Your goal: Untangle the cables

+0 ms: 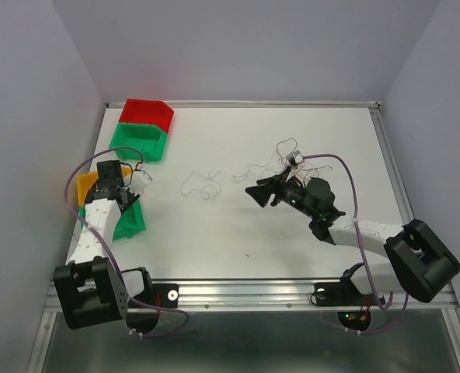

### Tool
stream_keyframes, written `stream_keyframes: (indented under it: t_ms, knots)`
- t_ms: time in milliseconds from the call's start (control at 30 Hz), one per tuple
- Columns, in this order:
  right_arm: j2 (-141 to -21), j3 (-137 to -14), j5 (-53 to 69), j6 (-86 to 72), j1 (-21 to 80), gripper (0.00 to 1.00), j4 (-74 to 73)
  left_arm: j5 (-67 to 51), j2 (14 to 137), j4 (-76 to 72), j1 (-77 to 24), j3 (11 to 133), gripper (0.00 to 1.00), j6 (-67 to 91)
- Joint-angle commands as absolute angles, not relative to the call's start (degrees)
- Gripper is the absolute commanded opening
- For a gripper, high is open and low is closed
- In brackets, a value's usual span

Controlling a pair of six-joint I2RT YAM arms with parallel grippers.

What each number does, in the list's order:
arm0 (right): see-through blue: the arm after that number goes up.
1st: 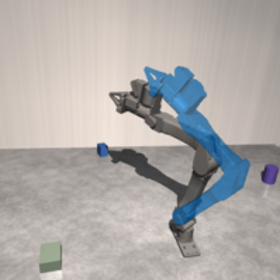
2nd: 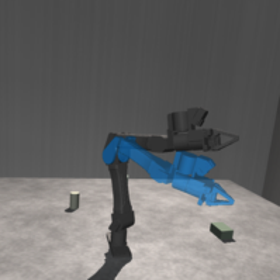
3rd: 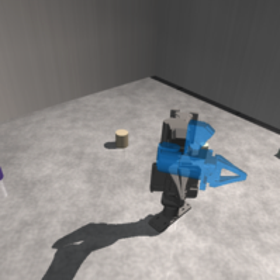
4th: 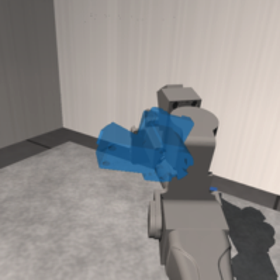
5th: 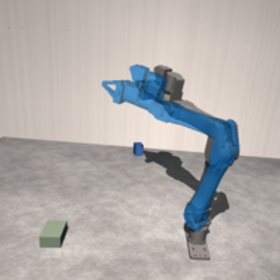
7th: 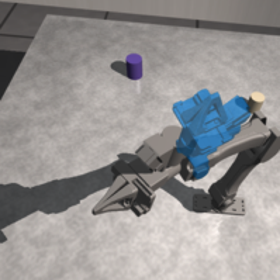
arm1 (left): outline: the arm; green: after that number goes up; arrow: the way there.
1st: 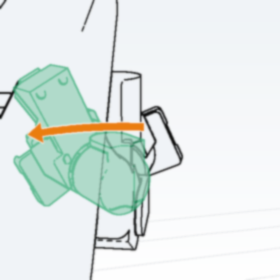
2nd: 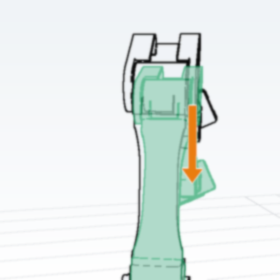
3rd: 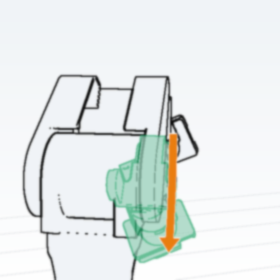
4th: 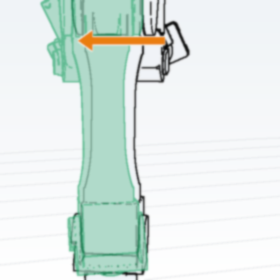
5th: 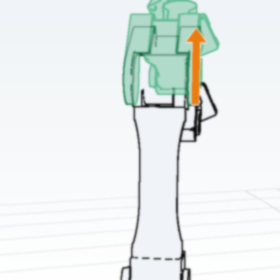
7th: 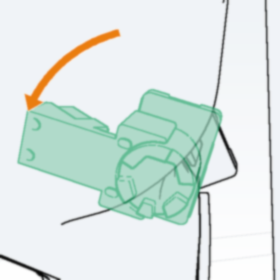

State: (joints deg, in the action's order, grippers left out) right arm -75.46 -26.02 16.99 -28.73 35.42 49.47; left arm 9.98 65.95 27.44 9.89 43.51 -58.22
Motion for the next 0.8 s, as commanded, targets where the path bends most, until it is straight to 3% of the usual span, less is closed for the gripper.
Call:
stream_keyframes:
  t_ms: [0,33,67,167,200,233,467,533,667,767]
  knots:
    - [-74.4,-28.9,17.6,-28.6,36.2,0.71,50.9,11.9,63.3,30.1,11.1,46.0,0.53,-59.9]
    - [-74.5,-28.8,17.6,-28.6,36.1,0.71,50.8,11.7,63.0,30.5,11.3,45.8,0.51,-60.7]
    - [-74.6,-28.9,17.6,-28.7,36.1,0.71,50.8,11.4,62.8,30.8,11.4,45.4,0.38,-61.3]
    - [-74.8,-28.9,17.6,-28.7,36.1,0.71,50.9,12.9,62.3,30.8,12.5,43.1,0.15,-63.1]
    - [-74.9,-29.0,17.6,-28.7,36.2,0.71,50.9,14.3,62.1,29.4,13.0,42.0,0.03,-63.6]
    - [-75.1,-29.1,17.7,-28.7,36.2,0.71,50.9,14.8,62.0,28.8,13.8,41.7,0.0,-64.5]
    - [-75.5,-29.2,17.6,-28.7,36.2,0.71,50.8,14.9,63.7,31.5,21.0,42.2,0.0,-72.0]
    - [-75.5,-29.2,17.7,-28.6,36.3,0.71,50.8,13.9,63.6,32.5,21.4,43.2,0.09,-72.9]
    - [-75.8,-29.3,17.5,-28.6,36.3,0.71,50.8,6.5,63.8,40.6,21.4,47.4,0.37,-75.5]
    - [-75.9,-29.4,17.4,-28.5,36.4,0.71,50.8,6.2,63.8,44.8,21.4,48.2,0.47,-78.0]
